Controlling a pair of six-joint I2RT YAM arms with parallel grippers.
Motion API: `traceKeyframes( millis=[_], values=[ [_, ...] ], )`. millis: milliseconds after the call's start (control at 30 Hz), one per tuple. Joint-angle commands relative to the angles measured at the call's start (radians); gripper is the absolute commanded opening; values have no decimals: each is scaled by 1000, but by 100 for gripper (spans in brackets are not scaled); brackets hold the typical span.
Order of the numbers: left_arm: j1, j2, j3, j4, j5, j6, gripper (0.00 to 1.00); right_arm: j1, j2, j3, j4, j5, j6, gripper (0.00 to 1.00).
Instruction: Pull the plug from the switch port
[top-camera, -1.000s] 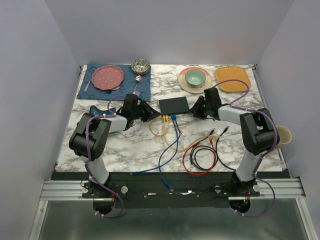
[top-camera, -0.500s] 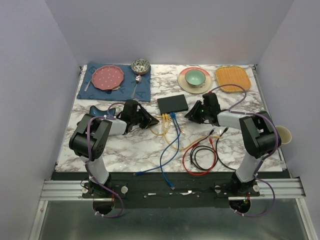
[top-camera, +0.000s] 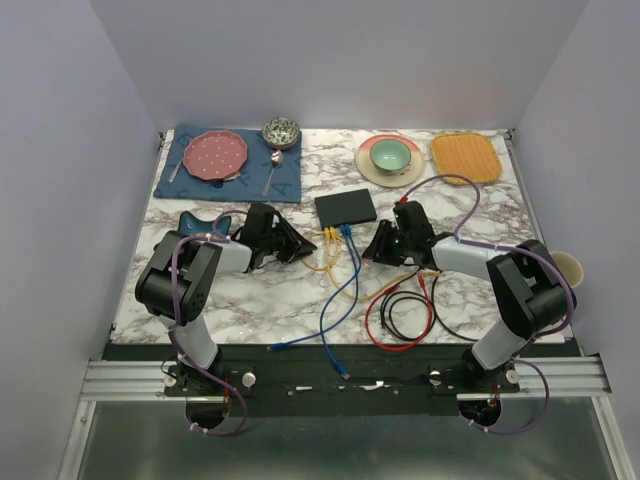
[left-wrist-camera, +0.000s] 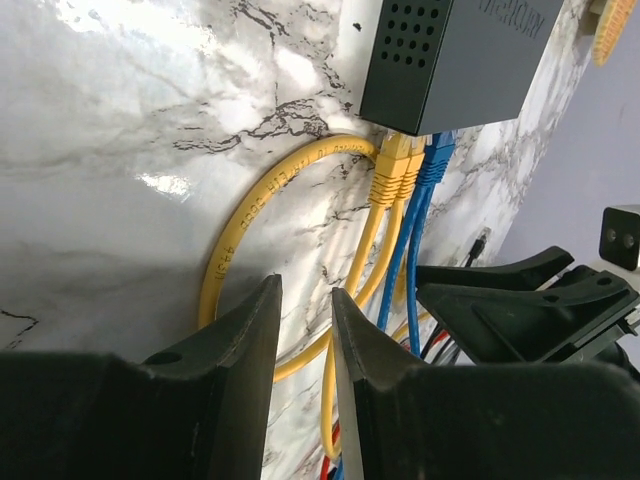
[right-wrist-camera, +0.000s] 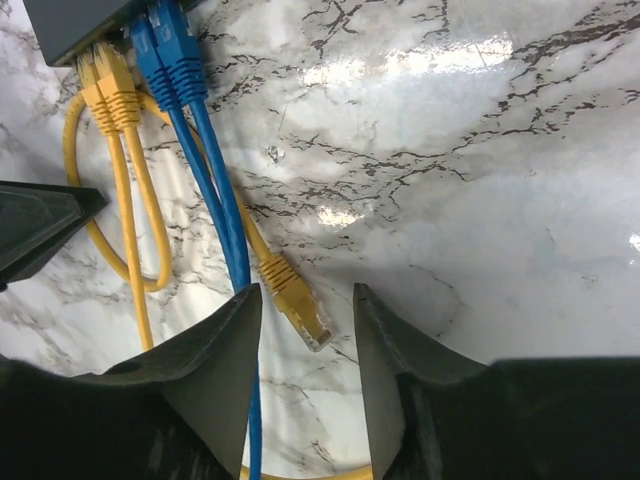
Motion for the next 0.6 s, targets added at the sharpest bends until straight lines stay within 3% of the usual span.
traceKeyframes(
  millis=[0, 367, 567],
  values=[
    [-4, -22, -15, 6, -4, -18, 36, 32, 68, 6, -114, 68, -76, 45],
    [3, -99, -35, -29, -10, -6, 37, 164, 122, 73, -184, 1, -128, 12],
    [17, -148, -33, -75, -40, 15, 37, 225, 101, 52, -211, -75, -169, 3]
  ],
)
